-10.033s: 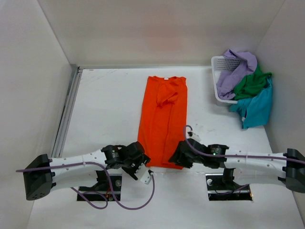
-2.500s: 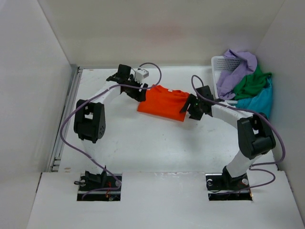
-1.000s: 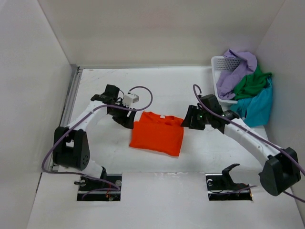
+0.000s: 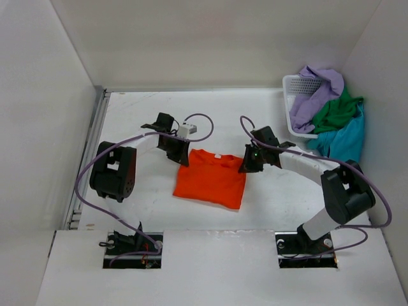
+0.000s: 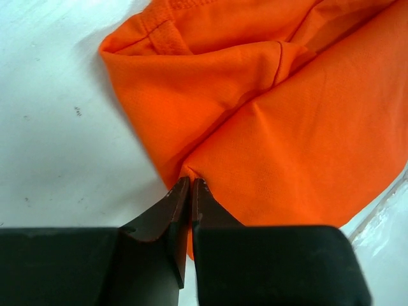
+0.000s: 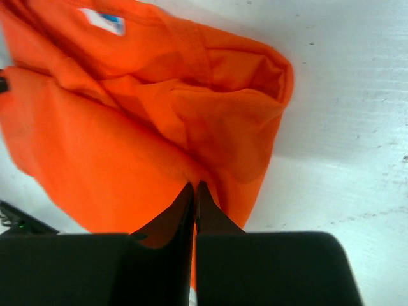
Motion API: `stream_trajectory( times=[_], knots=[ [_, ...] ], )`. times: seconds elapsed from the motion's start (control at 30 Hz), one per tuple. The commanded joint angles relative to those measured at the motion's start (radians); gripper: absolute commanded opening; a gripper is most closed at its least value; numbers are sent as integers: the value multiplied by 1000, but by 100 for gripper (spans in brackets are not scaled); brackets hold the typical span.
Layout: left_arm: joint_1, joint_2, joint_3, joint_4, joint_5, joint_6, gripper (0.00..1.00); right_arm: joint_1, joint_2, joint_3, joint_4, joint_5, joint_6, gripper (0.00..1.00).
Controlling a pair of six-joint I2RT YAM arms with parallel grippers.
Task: Fold and stack the t-shirts
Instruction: Smooth out wrinkles on the folded tshirt
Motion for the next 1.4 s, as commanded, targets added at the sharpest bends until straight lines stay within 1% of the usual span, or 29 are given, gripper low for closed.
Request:
stream_trajectory(
  times=[0.0, 0.23, 0.33, 0.43, 0.53, 0.67, 0.73, 0.8, 0.9, 1.1, 1.17, 1.2, 1.23, 1.27, 1.3, 1.33, 1.37],
  knots=[
    [-25, -112, 47, 0, 27, -29, 0, 14, -110, 28, 32, -14, 27, 0],
    [-76, -259, 120, -29, 1, -35, 0, 33, -239, 9, 31, -13, 61, 0],
    [-91, -304, 189, -57, 1, -41, 0, 36, -328, -12, 32, -5, 83, 0],
    [-107, -307, 263, -74, 10, -49, 0, 25, -391, -31, 41, 0, 102, 0],
    [-122, -270, 309, -36, 1, -36, 0, -34, -408, -52, 63, -6, 94, 0],
    [-119, -181, 336, 75, 3, -35, 1, -123, -371, -84, 121, -22, 77, 0],
    [-116, -112, 359, 127, -1, -35, 3, -175, -318, -106, 171, -51, 70, 0],
    [-114, -27, 415, 135, -5, -39, 4, -203, -252, -106, 207, -74, 58, 0],
    [-102, 101, 508, 152, -33, -36, 6, -226, -141, -59, 238, -82, 31, 1],
    [-93, 250, 634, 178, -68, -21, 7, -265, -14, 24, 267, -68, 13, 1],
    [-91, 279, 652, 184, -70, -27, 8, -268, 23, 51, 261, -66, -1, 4],
    [-91, 290, 657, 184, -71, -24, 9, -272, 43, 60, 261, -65, -2, 7],
    [-91, 297, 659, 184, -76, -21, 12, -275, 55, 66, 261, -60, -2, 12],
    [-88, 305, 659, 193, -86, -21, 20, -278, 72, 72, 261, -53, -2, 19],
    [-79, 307, 657, 204, -108, -21, 39, -278, 84, 83, 261, -45, -7, 30],
    [-76, 304, 657, 207, -114, -22, 42, -278, 84, 84, 261, -43, -8, 34],
    [-56, 278, 653, 218, -134, -35, 55, -274, 75, 92, 265, -36, -10, 44]
  ],
)
